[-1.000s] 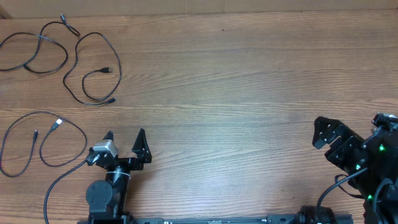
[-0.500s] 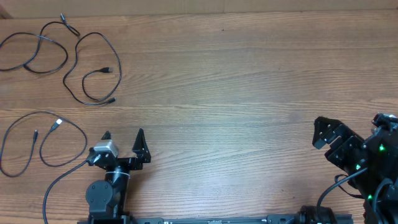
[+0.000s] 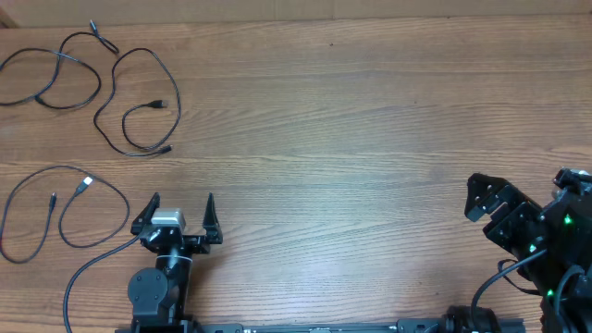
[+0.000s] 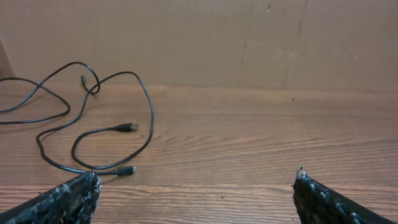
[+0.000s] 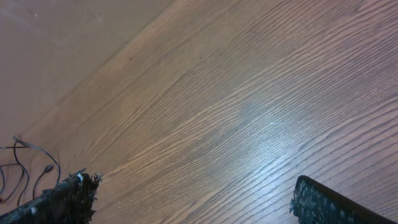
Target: Untangle cables
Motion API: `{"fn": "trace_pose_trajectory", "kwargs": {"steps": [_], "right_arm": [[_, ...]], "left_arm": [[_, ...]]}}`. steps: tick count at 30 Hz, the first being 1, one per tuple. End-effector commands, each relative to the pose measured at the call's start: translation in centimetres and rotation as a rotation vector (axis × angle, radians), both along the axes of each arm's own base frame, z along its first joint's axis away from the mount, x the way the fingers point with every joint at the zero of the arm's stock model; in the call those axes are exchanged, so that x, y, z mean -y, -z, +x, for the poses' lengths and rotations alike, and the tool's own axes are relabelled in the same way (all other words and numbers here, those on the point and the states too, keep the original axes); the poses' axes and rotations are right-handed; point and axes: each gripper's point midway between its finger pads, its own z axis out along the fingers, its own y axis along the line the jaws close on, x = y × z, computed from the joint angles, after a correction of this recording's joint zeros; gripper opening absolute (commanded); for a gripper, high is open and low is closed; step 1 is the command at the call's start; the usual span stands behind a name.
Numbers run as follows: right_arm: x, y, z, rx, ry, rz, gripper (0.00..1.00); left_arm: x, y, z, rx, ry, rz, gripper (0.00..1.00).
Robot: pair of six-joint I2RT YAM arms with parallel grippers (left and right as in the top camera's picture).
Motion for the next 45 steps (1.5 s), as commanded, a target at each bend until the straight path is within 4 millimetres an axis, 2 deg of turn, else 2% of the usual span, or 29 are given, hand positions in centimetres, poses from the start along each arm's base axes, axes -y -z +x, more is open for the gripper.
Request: {"fn": "trace_pose_trajectory", "kwargs": {"steps": [1,26,33,35,39,42,45], "right_arm": [[0.2,-0.8,0.0,0.025,0.007,-0.012,1.0],[0.2,-0.8,0.0,0.025,0.007,-0.012,1.0],[0.1,0.1,-0.4,-0.002,0.005,-0.009,1.0],[0.2,-0.9,0.1,0.07,0.003,-0.015,1.0],[0.3,-4.0,1.7,0.312,0.005,-0.035,1.0],[0.3,-4.9,1.8,0.413,0.005,-0.044,1.0],[0.3,-4.7,1.6,0.477,0.006,-0.049,1.0]], "left_arm": [[-0.1,0.2,0.0,0.001,-0.006,0.025,0.99],[-0.1,0.2,0.0,0.001,-0.006,0.025,1.0],[-0.1,0.2,0.0,0.001,-0.006,0.025,0.99],[-0.1,0.2,0.0,0.001,-0.006,0.025,1.0],[-0.1,0.2,0.0,0.001,-0.006,0.025,0.99],[-0.1,0.2,0.0,0.001,-0.006,0.025,1.0],[-0.1,0.2,0.0,0.001,-0.006,0.025,0.99]]}}
